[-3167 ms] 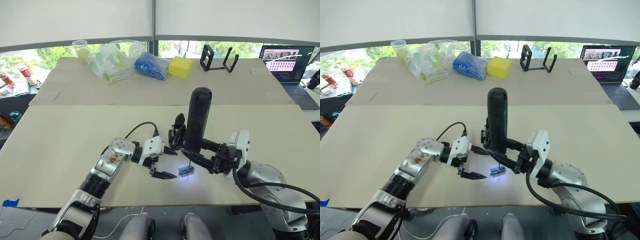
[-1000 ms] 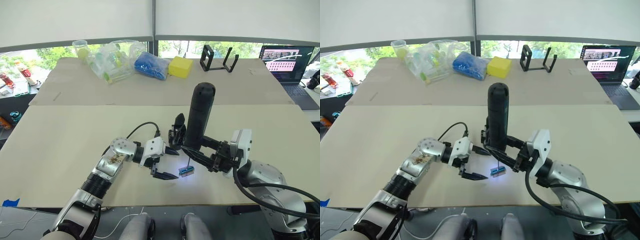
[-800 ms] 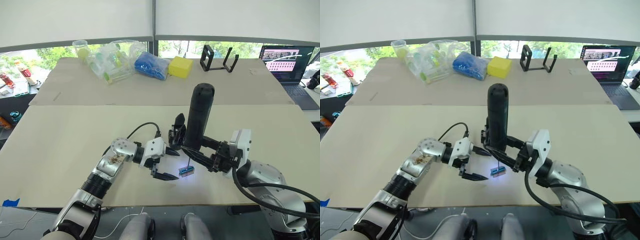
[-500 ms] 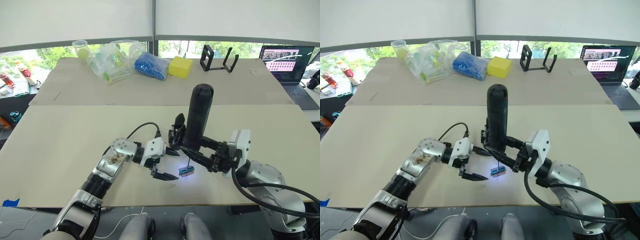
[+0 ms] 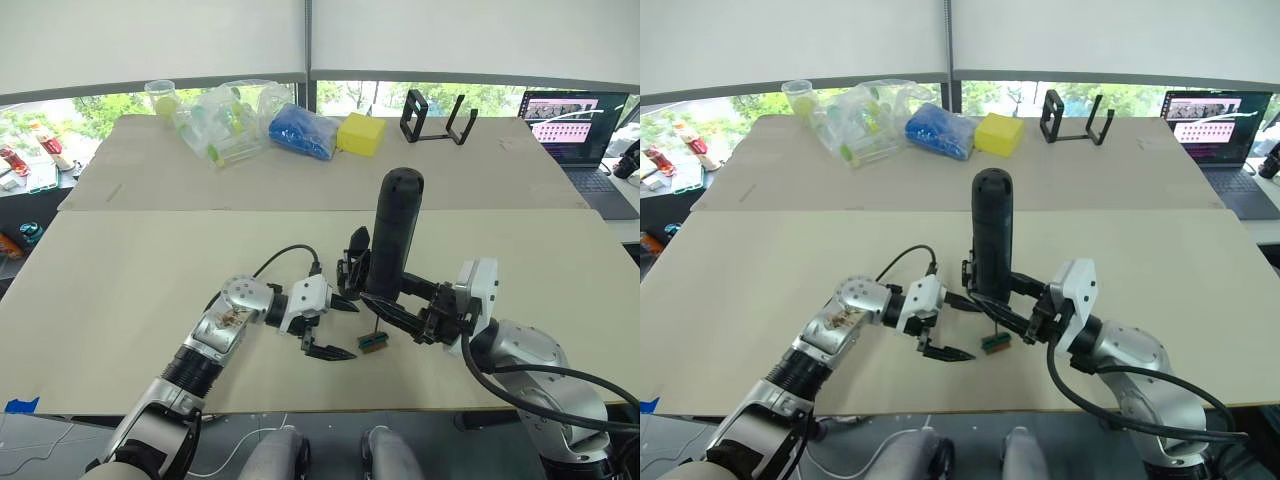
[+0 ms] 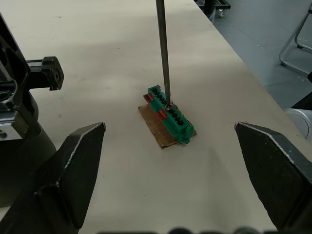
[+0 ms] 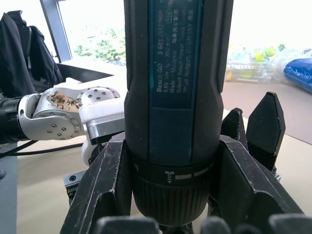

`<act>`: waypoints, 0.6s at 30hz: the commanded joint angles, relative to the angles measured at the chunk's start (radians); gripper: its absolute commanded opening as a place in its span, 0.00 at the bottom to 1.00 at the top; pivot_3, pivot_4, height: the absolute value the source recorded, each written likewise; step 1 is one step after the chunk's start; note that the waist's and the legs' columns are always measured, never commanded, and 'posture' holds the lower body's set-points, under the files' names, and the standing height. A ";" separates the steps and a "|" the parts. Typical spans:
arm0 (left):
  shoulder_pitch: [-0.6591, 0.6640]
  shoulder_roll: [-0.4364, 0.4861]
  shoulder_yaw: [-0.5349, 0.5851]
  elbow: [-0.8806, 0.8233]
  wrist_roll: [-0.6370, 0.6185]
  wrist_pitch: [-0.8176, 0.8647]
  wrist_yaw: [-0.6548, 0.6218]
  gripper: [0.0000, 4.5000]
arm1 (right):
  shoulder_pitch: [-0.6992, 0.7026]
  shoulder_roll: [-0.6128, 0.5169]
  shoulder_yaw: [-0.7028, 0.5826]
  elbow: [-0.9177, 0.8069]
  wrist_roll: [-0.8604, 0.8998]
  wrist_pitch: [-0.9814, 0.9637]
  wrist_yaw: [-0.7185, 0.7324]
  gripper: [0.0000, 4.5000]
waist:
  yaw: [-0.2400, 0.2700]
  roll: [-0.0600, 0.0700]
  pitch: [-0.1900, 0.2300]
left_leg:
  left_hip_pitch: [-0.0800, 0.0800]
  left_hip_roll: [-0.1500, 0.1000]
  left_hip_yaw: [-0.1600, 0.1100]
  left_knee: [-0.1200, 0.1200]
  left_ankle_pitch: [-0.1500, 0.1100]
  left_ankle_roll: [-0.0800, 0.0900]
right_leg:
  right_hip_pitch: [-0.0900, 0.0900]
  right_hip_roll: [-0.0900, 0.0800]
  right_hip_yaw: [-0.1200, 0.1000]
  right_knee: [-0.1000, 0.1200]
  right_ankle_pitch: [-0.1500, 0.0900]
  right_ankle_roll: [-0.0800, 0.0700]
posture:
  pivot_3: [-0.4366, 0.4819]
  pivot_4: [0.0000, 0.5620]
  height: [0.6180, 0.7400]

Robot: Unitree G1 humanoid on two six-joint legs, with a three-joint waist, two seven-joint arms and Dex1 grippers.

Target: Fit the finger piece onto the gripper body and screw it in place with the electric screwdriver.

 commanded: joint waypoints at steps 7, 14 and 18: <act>-0.006 0.000 0.008 -0.028 -0.018 0.001 0.001 1.00 | -0.017 0.012 -0.002 -0.019 -0.005 -0.053 0.011 0.42 | 0.000 0.000 0.000 | 0.000 0.000 0.000 0.000 0.000 0.000 | 0.000 0.000 0.000 0.000 0.000 0.000 | 0.48 0.27 1.00; -0.005 -0.001 0.009 -0.029 -0.018 0.001 0.004 1.00 | -0.016 0.013 0.004 -0.007 -0.016 -0.065 0.019 0.42 | 0.000 0.000 0.000 | 0.000 0.000 0.000 0.000 0.000 0.000 | 0.000 0.000 0.000 0.000 0.000 0.000 | 0.48 0.27 1.00; -0.004 0.001 0.010 -0.030 -0.018 0.001 0.005 1.00 | -0.017 0.013 0.007 -0.004 -0.017 -0.068 0.020 0.42 | 0.000 0.000 0.000 | 0.000 0.000 0.000 0.000 0.000 0.000 | 0.000 0.000 0.000 0.000 0.000 0.000 | 0.48 0.27 1.00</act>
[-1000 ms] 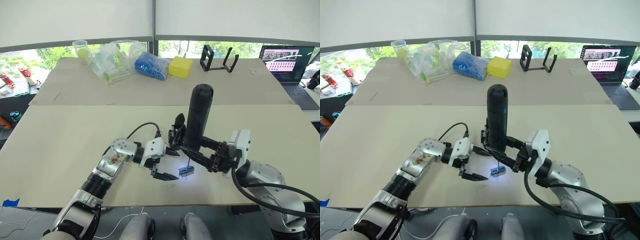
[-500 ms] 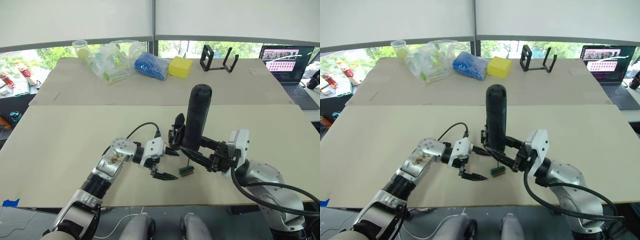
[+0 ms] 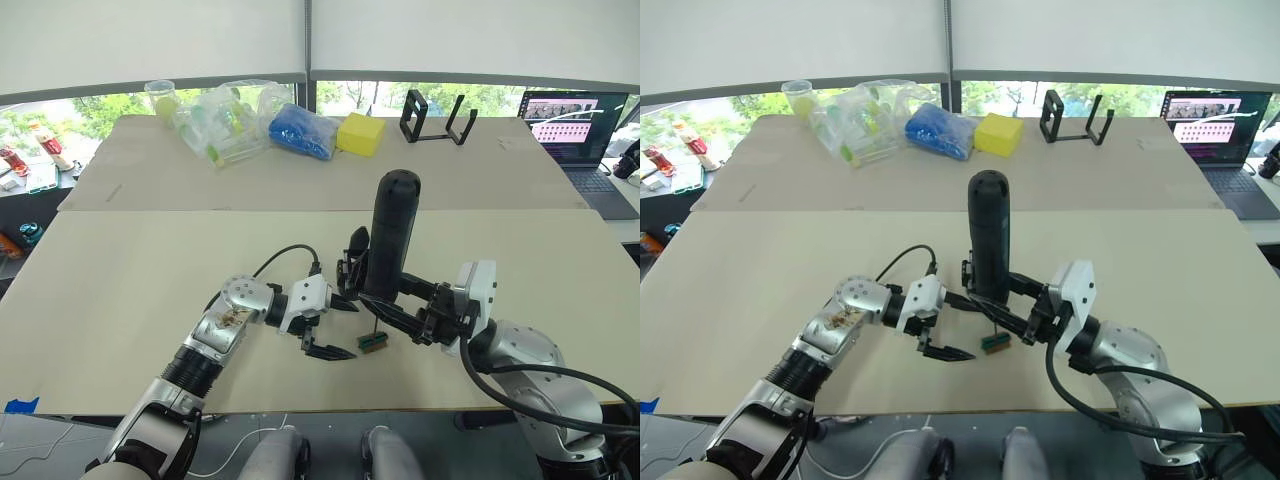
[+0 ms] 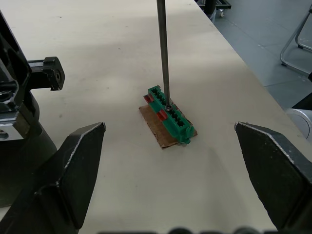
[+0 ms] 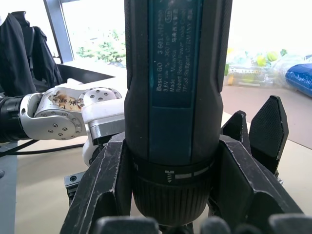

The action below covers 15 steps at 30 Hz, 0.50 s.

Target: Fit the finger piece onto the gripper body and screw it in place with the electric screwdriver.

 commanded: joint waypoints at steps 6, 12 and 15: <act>-0.003 0.001 0.010 -0.031 -0.017 0.000 0.004 1.00 | -0.022 0.006 0.002 -0.025 0.005 -0.028 0.000 0.42 | 0.000 0.000 0.000 | 0.000 0.000 0.000 0.000 0.000 0.000 | 0.000 0.000 0.000 0.000 0.000 0.000 | 0.48 0.27 1.00; -0.003 0.002 0.009 -0.031 -0.018 -0.001 0.006 1.00 | -0.021 0.003 0.003 -0.025 0.003 -0.030 0.002 0.42 | 0.000 0.000 0.000 | 0.000 0.000 0.000 0.000 0.000 0.000 | 0.000 0.000 0.000 0.000 0.000 0.000 | 0.48 0.27 1.00; -0.004 0.001 0.010 -0.031 -0.018 -0.001 0.006 1.00 | -0.019 -0.002 -0.002 -0.022 -0.005 -0.043 0.009 0.42 | 0.000 0.000 0.000 | 0.000 0.000 0.000 0.000 0.000 0.000 | 0.000 0.000 0.000 0.000 0.000 0.000 | 0.48 0.27 1.00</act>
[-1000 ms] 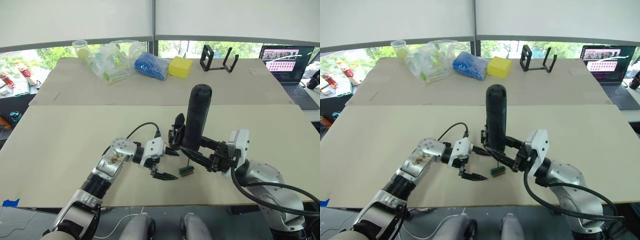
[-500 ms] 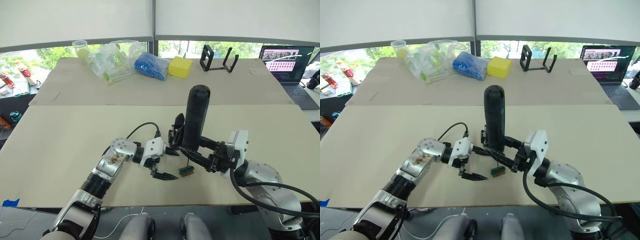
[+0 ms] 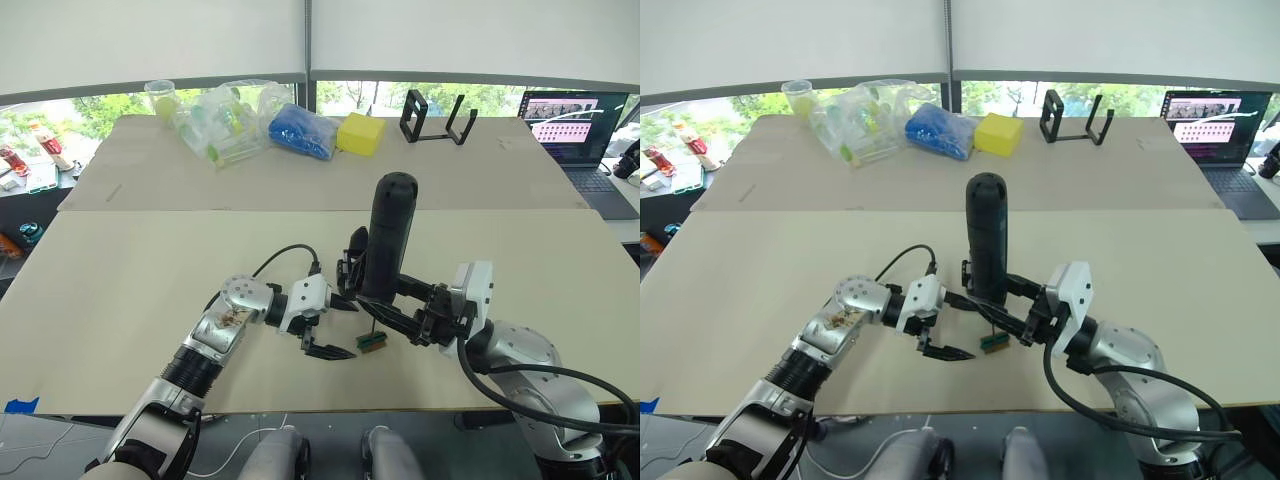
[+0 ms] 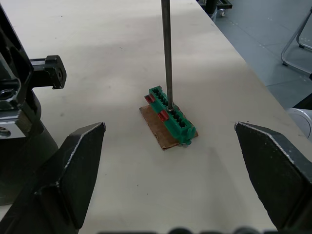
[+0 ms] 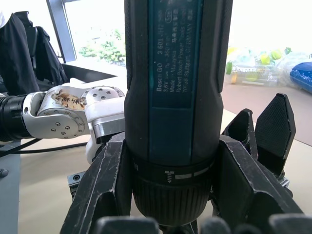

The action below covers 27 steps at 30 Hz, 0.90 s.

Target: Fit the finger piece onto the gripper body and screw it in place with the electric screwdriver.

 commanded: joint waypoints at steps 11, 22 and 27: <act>0.005 0.051 0.047 -0.098 -0.086 0.095 -0.033 1.00 | -0.038 -0.028 -0.071 -0.116 0.092 0.017 -0.025 0.42 | -0.002 0.000 0.000 | 0.000 0.000 0.000 0.000 0.000 0.000 | 0.000 0.000 0.000 0.000 0.000 0.000 | 0.48 0.27 1.00; 0.060 0.140 0.163 -0.153 -0.136 0.178 0.054 1.00 | -0.215 -0.093 -0.143 -0.187 0.314 0.192 -0.168 0.42 | 0.000 0.000 0.000 | 0.000 0.000 -0.001 0.000 0.000 0.000 | -0.001 -0.001 0.000 0.000 0.000 0.000 | 0.48 0.27 1.00; 0.023 0.067 0.144 -0.038 -0.065 0.097 0.152 1.00 | -0.308 -0.125 -0.155 -0.179 0.416 0.261 -0.216 0.42 | 0.005 0.000 0.000 | 0.000 0.000 -0.001 0.000 0.000 0.000 | 0.000 -0.001 0.000 0.000 0.000 0.000 | 0.48 0.27 1.00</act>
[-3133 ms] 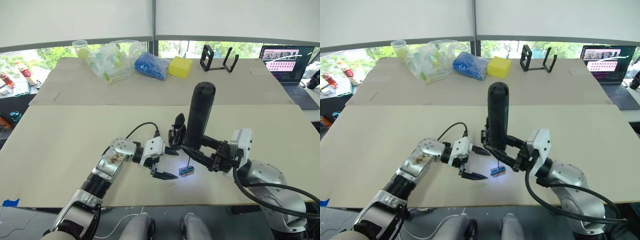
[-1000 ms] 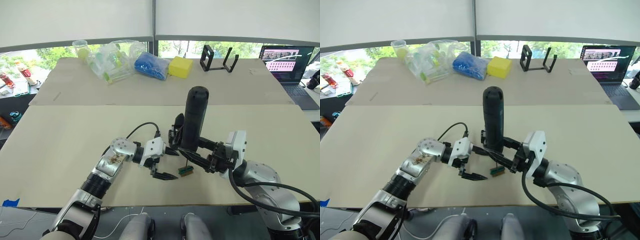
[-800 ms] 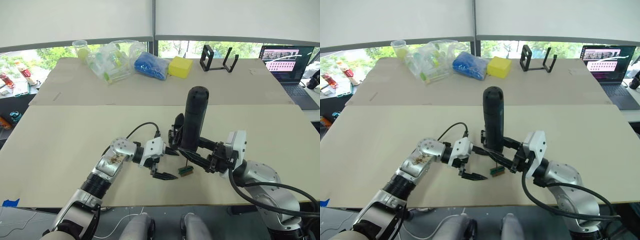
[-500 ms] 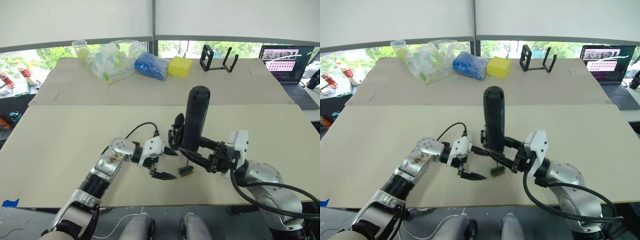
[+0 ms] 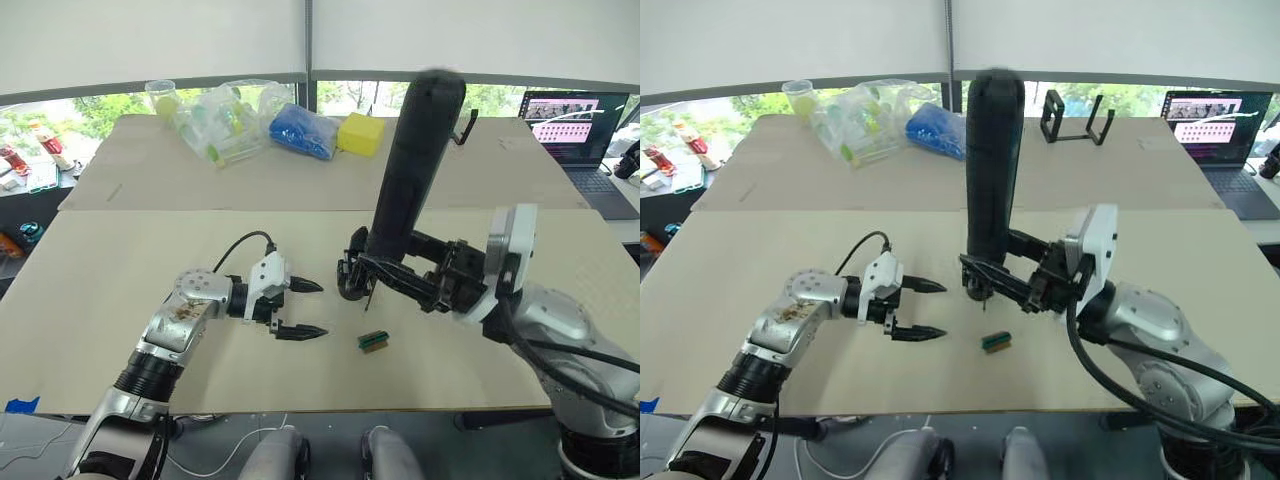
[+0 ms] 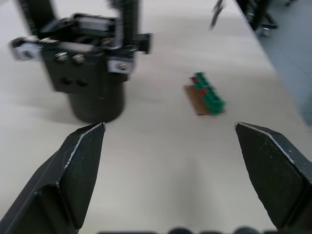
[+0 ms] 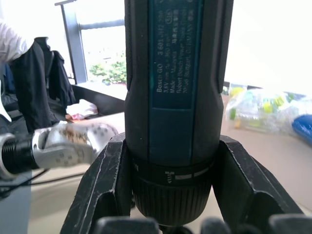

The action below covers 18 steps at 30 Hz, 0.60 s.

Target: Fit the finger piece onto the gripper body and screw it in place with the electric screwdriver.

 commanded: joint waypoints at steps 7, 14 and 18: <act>-0.115 -0.176 -0.053 0.223 0.139 -0.120 0.187 1.00 | -0.064 -0.050 -0.057 -0.009 0.101 0.030 0.001 0.42 | 0.005 0.000 0.000 | 0.000 0.000 0.000 0.000 0.000 0.001 | 0.001 0.000 0.000 0.000 0.000 0.000 | 0.48 0.27 1.00; -0.141 -0.255 -0.056 0.316 0.165 -0.168 0.240 1.00 | -0.001 -0.070 -0.094 0.012 0.081 -0.002 0.065 0.42 | 0.004 0.000 0.000 | 0.000 0.000 0.001 0.000 0.000 0.001 | 0.001 0.000 0.000 0.000 0.000 0.000 | 0.48 0.27 1.00; -0.170 -0.288 -0.053 0.389 0.169 -0.223 0.240 0.94 | 0.030 -0.064 -0.096 -0.019 0.075 -0.006 0.057 0.42 | 0.007 0.000 0.000 | -0.001 0.000 0.001 0.001 -0.001 0.001 | 0.001 -0.001 0.000 0.000 0.000 0.000 | 0.48 0.27 1.00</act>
